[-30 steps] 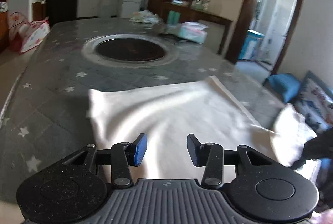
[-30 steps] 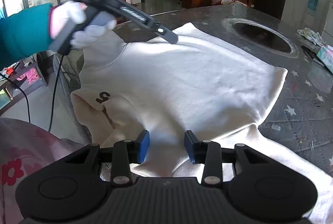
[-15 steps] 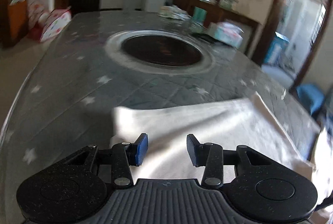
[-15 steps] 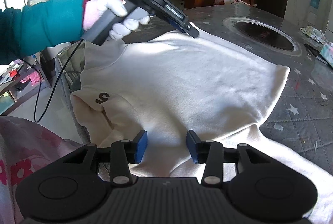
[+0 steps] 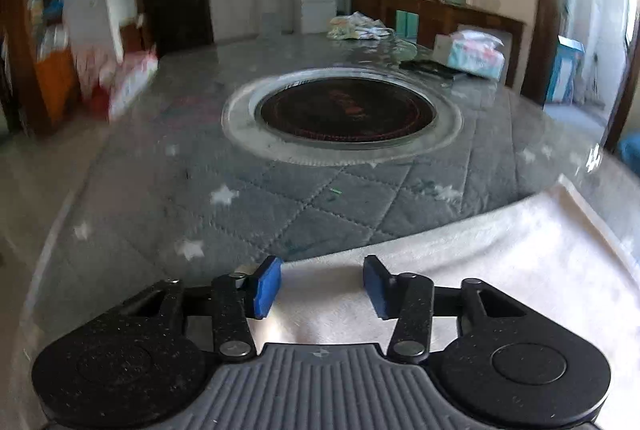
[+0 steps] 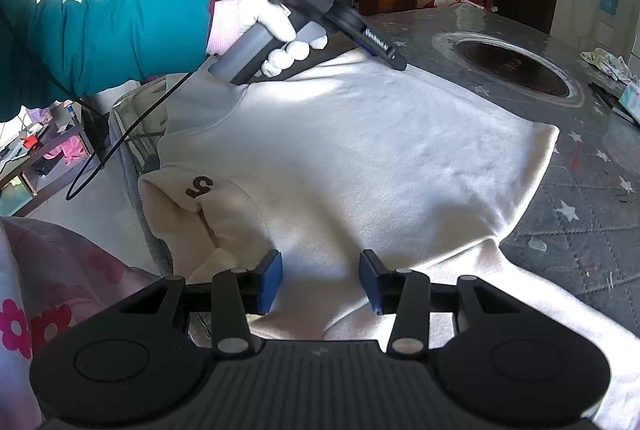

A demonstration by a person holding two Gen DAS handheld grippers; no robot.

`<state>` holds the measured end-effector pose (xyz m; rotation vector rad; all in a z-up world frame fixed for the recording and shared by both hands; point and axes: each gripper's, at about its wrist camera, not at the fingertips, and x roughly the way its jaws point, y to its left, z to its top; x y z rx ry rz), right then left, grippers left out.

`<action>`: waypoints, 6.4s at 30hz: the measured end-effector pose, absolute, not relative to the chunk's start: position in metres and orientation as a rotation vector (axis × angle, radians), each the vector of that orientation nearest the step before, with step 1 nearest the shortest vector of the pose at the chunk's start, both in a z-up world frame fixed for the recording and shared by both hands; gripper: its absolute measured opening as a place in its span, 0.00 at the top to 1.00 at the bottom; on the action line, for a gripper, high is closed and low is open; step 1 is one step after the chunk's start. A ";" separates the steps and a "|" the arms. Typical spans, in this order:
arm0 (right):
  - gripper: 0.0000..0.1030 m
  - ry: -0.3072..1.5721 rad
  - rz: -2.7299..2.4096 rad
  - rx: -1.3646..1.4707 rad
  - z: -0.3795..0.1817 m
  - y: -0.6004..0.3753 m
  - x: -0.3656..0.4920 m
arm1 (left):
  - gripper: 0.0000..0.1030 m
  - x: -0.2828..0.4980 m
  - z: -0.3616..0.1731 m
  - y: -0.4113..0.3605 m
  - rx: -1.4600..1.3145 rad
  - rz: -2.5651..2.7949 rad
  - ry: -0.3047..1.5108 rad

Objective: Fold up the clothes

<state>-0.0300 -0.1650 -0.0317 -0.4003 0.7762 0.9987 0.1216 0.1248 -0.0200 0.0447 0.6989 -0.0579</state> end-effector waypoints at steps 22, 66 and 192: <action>0.53 0.764 0.940 -0.421 -0.031 -0.161 -0.037 | 0.51 0.119 -0.028 0.142 0.069 0.101 0.704; 0.54 0.714 0.463 -0.211 -0.012 -0.271 -0.017 | 0.40 -0.022 0.001 0.035 0.101 -0.296 0.644; 0.71 0.683 0.793 -0.421 -0.015 -0.158 -0.026 | 0.79 -0.083 -0.026 0.092 -0.018 -0.141 0.580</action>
